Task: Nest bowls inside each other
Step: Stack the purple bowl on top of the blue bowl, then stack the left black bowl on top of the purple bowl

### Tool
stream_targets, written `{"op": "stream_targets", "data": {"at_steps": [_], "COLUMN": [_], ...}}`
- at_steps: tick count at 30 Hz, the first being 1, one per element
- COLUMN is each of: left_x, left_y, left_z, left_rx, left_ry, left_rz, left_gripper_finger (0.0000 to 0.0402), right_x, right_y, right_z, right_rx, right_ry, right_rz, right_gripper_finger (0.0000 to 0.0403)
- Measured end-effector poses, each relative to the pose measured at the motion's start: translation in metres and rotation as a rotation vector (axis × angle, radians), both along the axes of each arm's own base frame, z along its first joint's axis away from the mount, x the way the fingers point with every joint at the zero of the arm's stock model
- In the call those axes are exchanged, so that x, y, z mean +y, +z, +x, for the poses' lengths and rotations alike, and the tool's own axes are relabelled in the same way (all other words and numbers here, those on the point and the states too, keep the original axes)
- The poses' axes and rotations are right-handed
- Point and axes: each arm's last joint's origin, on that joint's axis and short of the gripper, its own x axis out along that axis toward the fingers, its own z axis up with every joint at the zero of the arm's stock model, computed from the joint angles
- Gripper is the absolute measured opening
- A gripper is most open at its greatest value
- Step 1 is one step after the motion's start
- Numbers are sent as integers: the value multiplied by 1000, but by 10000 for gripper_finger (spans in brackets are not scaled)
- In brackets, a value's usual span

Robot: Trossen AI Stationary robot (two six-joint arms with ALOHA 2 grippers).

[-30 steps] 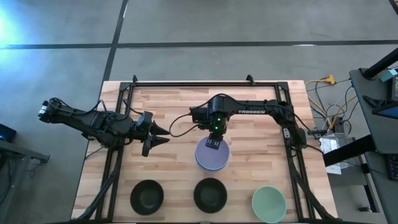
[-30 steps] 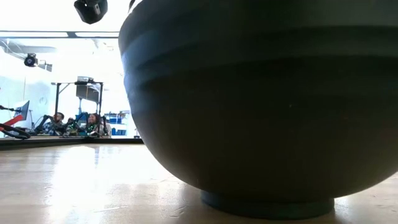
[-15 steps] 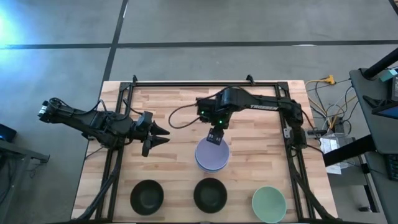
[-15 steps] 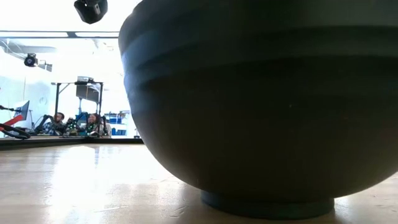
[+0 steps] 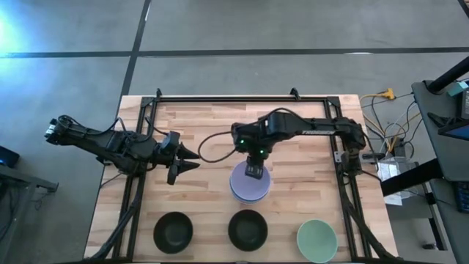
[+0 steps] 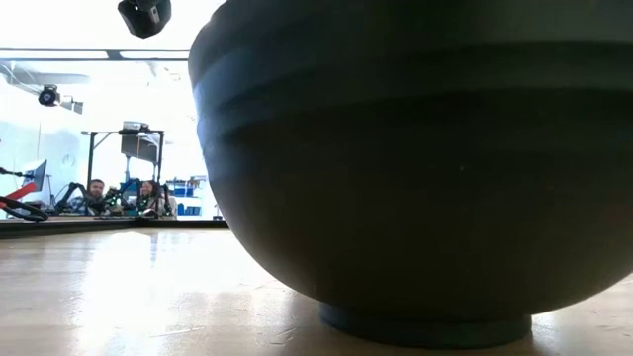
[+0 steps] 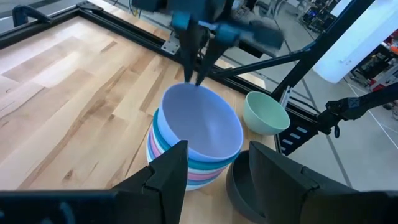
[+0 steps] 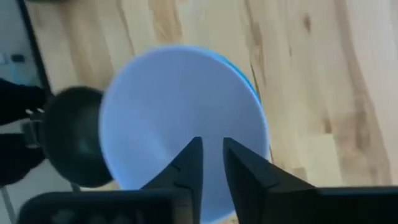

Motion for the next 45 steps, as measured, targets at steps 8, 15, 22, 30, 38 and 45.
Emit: {"op": "stream_targets", "data": {"at_steps": [8,15,22,30,38,45], "left_x": [0,0,0,-5,-35,-81], "left_y": [1,1,1,-3,-27,-44], "left_z": [-2,-2,-2,-7,-23,-30], "left_rx": [-5,-8,-9,69,401,510], "left_ry": [-7,-17,-23,-170,-347,-394], "left_rz": [-5,-8,8,-126,-275,-203], "left_gripper_finger": [154,154,154,154,154,154], "right_x": [-13,-16,-17,-17,-15,-4], "right_y": [-42,-51,-54,-11,62,91], "right_z": [3,-1,0,-4,-51,-108], "right_rx": [104,138,128,2,-222,-382], "right_ry": [-32,-39,-43,-85,-188,-200], "right_rz": [-1,7,7,21,-89,-181], "right_gripper_finger": [10,9,9,9,9,9]}}
